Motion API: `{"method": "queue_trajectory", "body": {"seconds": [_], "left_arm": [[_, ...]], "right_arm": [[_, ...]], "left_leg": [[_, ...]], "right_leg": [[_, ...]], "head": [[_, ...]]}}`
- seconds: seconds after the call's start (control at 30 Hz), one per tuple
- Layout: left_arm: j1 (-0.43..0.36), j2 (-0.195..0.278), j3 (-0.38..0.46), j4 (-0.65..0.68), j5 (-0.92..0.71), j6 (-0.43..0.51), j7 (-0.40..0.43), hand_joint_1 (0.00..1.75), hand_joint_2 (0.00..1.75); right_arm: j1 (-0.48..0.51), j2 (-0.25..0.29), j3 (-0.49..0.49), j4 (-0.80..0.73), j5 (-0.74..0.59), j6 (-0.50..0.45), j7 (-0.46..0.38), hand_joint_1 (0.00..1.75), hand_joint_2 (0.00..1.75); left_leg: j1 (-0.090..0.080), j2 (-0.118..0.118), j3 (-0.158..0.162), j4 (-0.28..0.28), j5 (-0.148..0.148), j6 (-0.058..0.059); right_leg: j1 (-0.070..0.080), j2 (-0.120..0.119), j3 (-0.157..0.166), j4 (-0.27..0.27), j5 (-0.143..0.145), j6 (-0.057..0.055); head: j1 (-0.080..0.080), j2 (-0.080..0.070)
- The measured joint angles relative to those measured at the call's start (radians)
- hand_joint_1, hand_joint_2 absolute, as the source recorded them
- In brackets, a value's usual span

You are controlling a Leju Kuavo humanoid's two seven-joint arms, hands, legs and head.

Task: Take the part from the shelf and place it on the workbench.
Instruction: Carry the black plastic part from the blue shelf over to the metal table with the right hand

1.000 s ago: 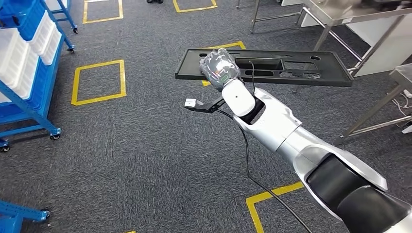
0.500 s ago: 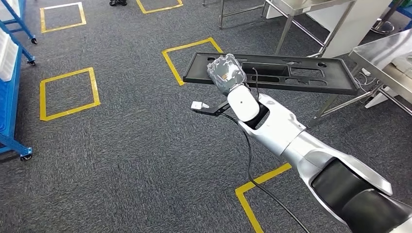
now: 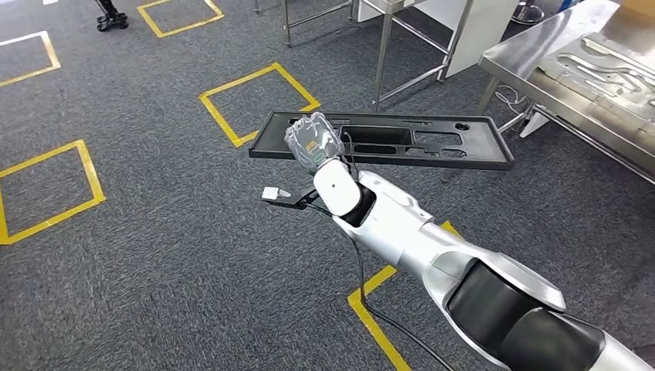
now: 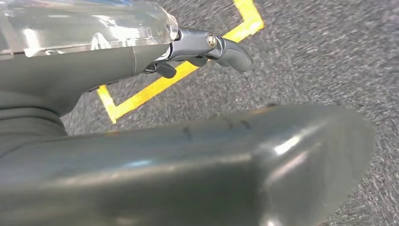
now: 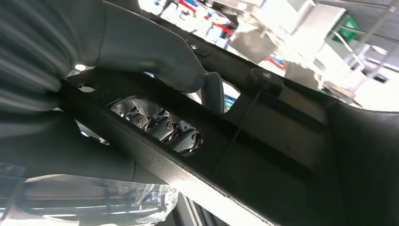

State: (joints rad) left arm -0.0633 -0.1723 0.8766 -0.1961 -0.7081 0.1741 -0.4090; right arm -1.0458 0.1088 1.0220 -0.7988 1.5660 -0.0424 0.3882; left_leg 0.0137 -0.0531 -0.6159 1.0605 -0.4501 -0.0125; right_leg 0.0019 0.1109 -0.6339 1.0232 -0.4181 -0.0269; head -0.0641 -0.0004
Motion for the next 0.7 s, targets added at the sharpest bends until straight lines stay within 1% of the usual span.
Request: {"method": "queue_trajectory", "body": {"seconds": [0.03, 0.07, 0.1, 0.13, 0.17, 0.2, 0.23, 0.27, 0.3, 0.33, 0.37, 0.4, 0.43, 0.47, 0.5, 0.53, 0.57, 0.6, 0.63, 0.67, 0.7], "left_arm": [[0.000, 0.001, 0.001, 0.000, 0.002, 0.003, 0.001, 0.00, 0.00], [0.000, 0.001, 0.002, 0.000, 0.004, 0.006, 0.002, 0.00, 0.00], [-0.001, 0.001, 0.003, 0.000, 0.008, 0.008, 0.003, 0.00, 0.00], [-0.002, 0.002, 0.004, 0.000, 0.010, 0.009, 0.003, 0.00, 0.00], [-0.002, 0.002, 0.005, 0.000, 0.012, 0.010, 0.002, 0.00, 0.00], [-0.002, 0.001, 0.005, 0.000, 0.014, 0.012, 0.002, 0.00, 0.00], [-0.001, 0.001, 0.005, 0.000, 0.015, 0.013, 0.001, 0.00, 0.00], [0.001, 0.000, 0.006, 0.000, 0.015, 0.015, 0.001, 0.00, 0.00], [0.003, 0.000, 0.007, 0.000, 0.016, 0.016, 0.000, 0.00, 0.00], [0.003, 0.000, 0.009, 0.000, 0.017, 0.017, -0.001, 0.00, 0.00], [0.003, -0.001, 0.011, 0.000, 0.018, 0.017, -0.001, 0.00, 0.00], [0.003, -0.002, 0.014, 0.000, 0.019, 0.018, -0.002, 0.00, 0.00], [0.003, -0.003, 0.016, 0.000, 0.020, 0.018, -0.002, 0.00, 0.00], [0.003, -0.004, 0.018, 0.000, 0.021, 0.019, -0.003, 0.00, 0.00], [0.003, -0.006, 0.020, 0.000, 0.023, 0.019, -0.005, 0.00, 0.00], [0.003, -0.007, 0.022, 0.000, 0.025, 0.020, -0.006, 0.00, 0.00], [0.002, -0.007, 0.024, 0.000, 0.026, 0.021, -0.007, 0.00, 0.00], [0.002, -0.008, 0.026, 0.000, 0.027, 0.021, -0.008, 0.00, 0.00], [0.000, -0.008, 0.027, 0.000, 0.027, 0.022, -0.009, 0.00, 0.00], [0.000, -0.009, 0.028, 0.000, 0.027, 0.022, -0.010, 0.00, 0.00], [0.000, -0.009, 0.029, 0.000, 0.028, 0.023, -0.010, 0.00, 0.00]], "right_arm": [[-0.002, 0.009, 0.001, 0.011, 0.000, 0.000, -0.001, 1.75, 1.75], [-0.003, 0.016, 0.003, 0.021, 0.000, 0.000, -0.001, 1.75, 1.75], [-0.004, 0.021, 0.004, 0.030, 0.000, -0.001, -0.002, 1.75, 1.75], [-0.005, 0.025, 0.005, 0.038, 0.000, -0.001, -0.002, 1.75, 1.75], [-0.008, 0.028, 0.006, 0.045, 0.000, 0.000, -0.002, 1.75, 1.75], [-0.012, 0.031, 0.007, 0.051, 0.000, 0.000, -0.002, 1.75, 1.75], [-0.016, 0.036, 0.008, 0.056, 0.000, 0.002, -0.002, 1.75, 1.75], [-0.020, 0.040, 0.009, 0.060, 0.000, 0.003, -0.003, 1.75, 1.75], [-0.021, 0.044, 0.011, 0.064, 0.000, 0.005, -0.005, 1.75, 1.75], [-0.022, 0.047, 0.012, 0.068, 0.000, 0.005, -0.007, 1.75, 1.75], [-0.022, 0.049, 0.013, 0.071, 0.000, 0.006, -0.009, 1.75, 1.75], [-0.023, 0.050, 0.013, 0.075, 0.000, 0.006, -0.011, 1.75, 1.75], [-0.026, 0.051, 0.013, 0.077, 0.000, 0.006, -0.012, 1.75, 1.75], [-0.031, 0.052, 0.012, 0.078, 0.000, 0.007, -0.014, 1.75, 1.75], [-0.036, 0.054, 0.012, 0.079, 0.000, 0.007, -0.015, 1.75, 1.75], [-0.040, 0.056, 0.010, 0.080, 0.000, 0.008, -0.018, 1.75, 1.75], [-0.042, 0.058, 0.008, 0.080, 0.000, 0.010, -0.019, 1.75, 1.75], [-0.044, 0.058, 0.006, 0.080, 0.000, 0.011, -0.021, 1.75, 1.75], [-0.045, 0.058, 0.003, 0.079, 0.000, 0.013, -0.022, 1.75, 1.75], [-0.046, 0.057, 0.000, 0.078, 0.000, 0.016, -0.022, 1.75, 1.75], [-0.048, 0.056, -0.004, 0.077, 0.000, 0.017, -0.022, 1.75, 1.75]], "left_leg": [[-0.001, -0.016, 0.012, -0.029, 0.007, 0.002], [-0.002, -0.021, 0.016, -0.036, 0.004, 0.004], [-0.002, -0.011, 0.018, -0.041, 0.007, 0.008], [-0.002, 0.000, 0.020, -0.046, 0.010, 0.014], [0.000, 0.011, 0.021, -0.051, 0.013, 0.021], [0.001, 0.023, 0.023, -0.057, 0.017, 0.026], [0.001, 0.036, 0.023, -0.059, 0.018, 0.030], [-0.001, 0.048, 0.023, -0.060, 0.018, 0.031], [-0.001, 0.062, 0.023, -0.059, 0.017, 0.032], [-0.001, 0.075, 0.023, -0.058, 0.015, 0.031], [-0.001, 0.088, 0.023, -0.058, 0.013, 0.031], [-0.001, 0.100, 0.024, -0.056, 0.011, 0.029], [-0.001, 0.111, 0.026, -0.055, 0.009, 0.026], [-0.002, 0.121, 0.028, -0.054, 0.005, 0.022], [-0.005, 0.131, 0.030, -0.052, 0.002, 0.017], [-0.007, 0.141, 0.033, -0.052, -0.002, 0.012], [-0.010, 0.150, 0.036, -0.052, -0.005, 0.007], [-0.010, 0.161, 0.040, -0.053, -0.007, 0.001], [-0.008, 0.164, 0.043, -0.052, -0.012, -0.005], [-0.005, 0.151, 0.044, -0.045, -0.021, -0.011], [-0.002, 0.130, 0.036, -0.020, -0.038, -0.015]], "right_leg": [[-0.003, 0.011, -0.004, 0.003, 0.000, 0.005], [-0.005, 0.022, -0.008, 0.003, 0.002, 0.011], [-0.007, 0.032, -0.012, 0.002, 0.004, 0.017], [-0.007, 0.026, -0.014, 0.004, 0.002, 0.022], [-0.005, 0.004, -0.021, 0.016, -0.008, 0.026], [-0.002, -0.026, -0.036, 0.047, -0.029, 0.030], [-0.001, -0.063, -0.059, 0.098, -0.060, 0.032], [-0.001, -0.086, -0.091, 0.164, -0.093, 0.034], [-0.004, -0.096, -0.123, 0.228, -0.118, 0.038], [-0.008, -0.101, -0.144, 0.271, -0.129, 0.041], [-0.011, -0.105, -0.147, 0.278, -0.121, 0.044], [-0.014, -0.111, -0.129, 0.243, -0.095, 0.045], [-0.015, -0.126, -0.094, 0.176, -0.060, 0.045], [-0.011, -0.149, -0.055, 0.102, -0.033, 0.043], [-0.007, -0.166, -0.024, 0.043, -0.015, 0.039], [-0.002, -0.176, -0.007, 0.009, -0.008, 0.034], [0.003, -0.175, -0.003, -0.001, -0.010, 0.029], [0.003, -0.161, -0.003, -0.003, -0.009, 0.023], [0.002, -0.149, -0.001, -0.005, -0.008, 0.018], [-0.001, -0.138, 0.003, -0.008, -0.007, 0.012], [-0.004, -0.128, 0.006, -0.011, -0.005, 0.006]], "head": [[0.000, 0.000], [0.000, 0.000], [0.000, 0.000], [0.000, 0.000], [0.000, 0.000], [0.000, 0.000], [0.000, 0.000], [0.000, 0.000], [0.000, 0.000], [0.000, 0.000], [0.000, 0.000], [0.000, 0.000], [0.000, 0.000], [0.000, 0.000], [0.000, 0.000], [0.000, 0.000], [0.000, 0.000], [0.000, 0.000], [0.000, 0.000], [0.000, 0.000], [0.000, 0.000]]}}
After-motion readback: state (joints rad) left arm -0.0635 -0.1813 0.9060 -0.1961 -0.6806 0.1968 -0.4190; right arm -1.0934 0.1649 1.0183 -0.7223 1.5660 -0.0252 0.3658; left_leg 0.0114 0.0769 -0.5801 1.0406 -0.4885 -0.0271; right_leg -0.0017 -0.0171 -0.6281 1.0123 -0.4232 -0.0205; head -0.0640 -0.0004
